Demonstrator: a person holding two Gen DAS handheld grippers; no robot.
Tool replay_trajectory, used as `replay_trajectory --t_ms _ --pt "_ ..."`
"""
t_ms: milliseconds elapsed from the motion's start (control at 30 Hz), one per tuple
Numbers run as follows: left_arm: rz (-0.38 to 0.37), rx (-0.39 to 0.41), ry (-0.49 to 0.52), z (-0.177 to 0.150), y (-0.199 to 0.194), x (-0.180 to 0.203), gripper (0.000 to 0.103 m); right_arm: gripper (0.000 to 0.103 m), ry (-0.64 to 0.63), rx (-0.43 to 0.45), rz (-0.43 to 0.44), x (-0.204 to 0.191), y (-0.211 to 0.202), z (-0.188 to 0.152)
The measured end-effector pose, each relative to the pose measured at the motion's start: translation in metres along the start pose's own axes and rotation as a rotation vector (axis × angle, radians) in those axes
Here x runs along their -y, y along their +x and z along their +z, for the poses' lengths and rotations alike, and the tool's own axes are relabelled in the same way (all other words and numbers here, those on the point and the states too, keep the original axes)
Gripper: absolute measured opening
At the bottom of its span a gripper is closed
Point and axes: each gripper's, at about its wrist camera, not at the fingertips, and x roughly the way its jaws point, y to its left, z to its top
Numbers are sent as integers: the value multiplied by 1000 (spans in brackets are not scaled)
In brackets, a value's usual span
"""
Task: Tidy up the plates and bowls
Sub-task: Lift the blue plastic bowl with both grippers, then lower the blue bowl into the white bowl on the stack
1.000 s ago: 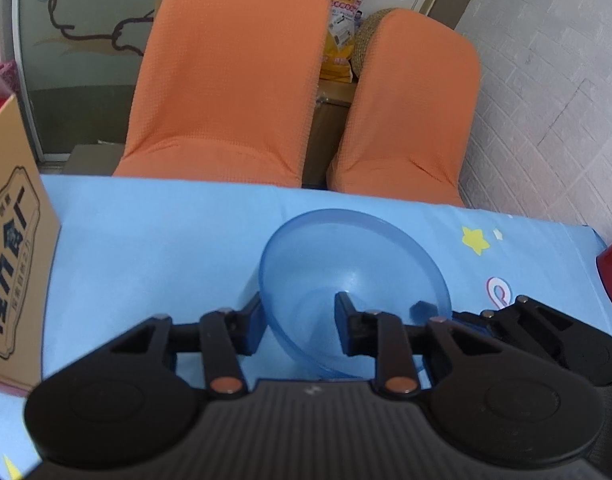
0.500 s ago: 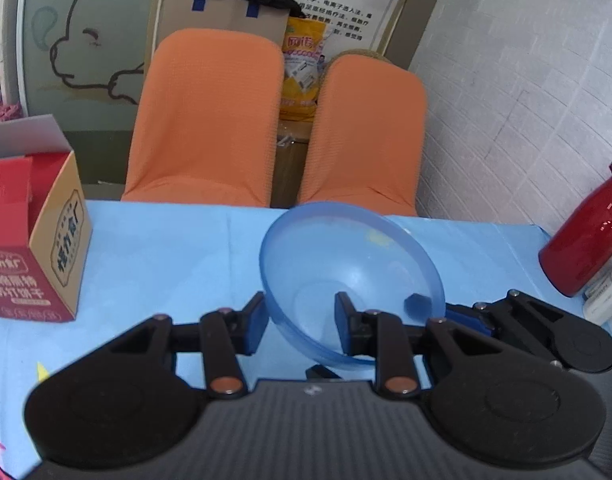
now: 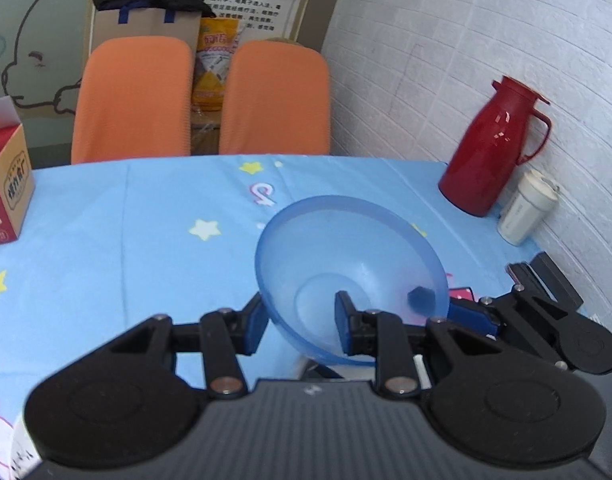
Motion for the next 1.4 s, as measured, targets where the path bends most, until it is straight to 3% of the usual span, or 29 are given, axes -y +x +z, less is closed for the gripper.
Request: replay_trajectory --t_ms 233,500,533,567,633,867,1100,1233,1400 --pt "-34 -89 42 -43 23 37 26 103 68 -32 -54 13 -33 -50" --pt "-10 -145 35 -51 45 34 26 103 121 -92 -26 25 -21 -71" --pt "-19 -148 32 -51 46 32 34 103 115 -93 -25 25 -19 -70" --pt "-26 -146 22 -51 46 30 53 103 105 -88 -19 22 -23 -74" --pt "-42 -130 18 -49 42 27 69 103 88 -87 -26 20 -28 -76" --pt "-31 -58 -23 -40 15 17 71 103 133 -59 -65 27 -61 -87" --pt "60 -4 -112 -55 -12 -1 78 103 259 -38 -107 42 -79 -106" --pt "95 6 -124 -62 -13 -6 98 103 306 -31 -108 46 -77 -110" --pt "90 -16 -101 -55 -1 -5 98 103 336 -44 -113 55 -64 -105"
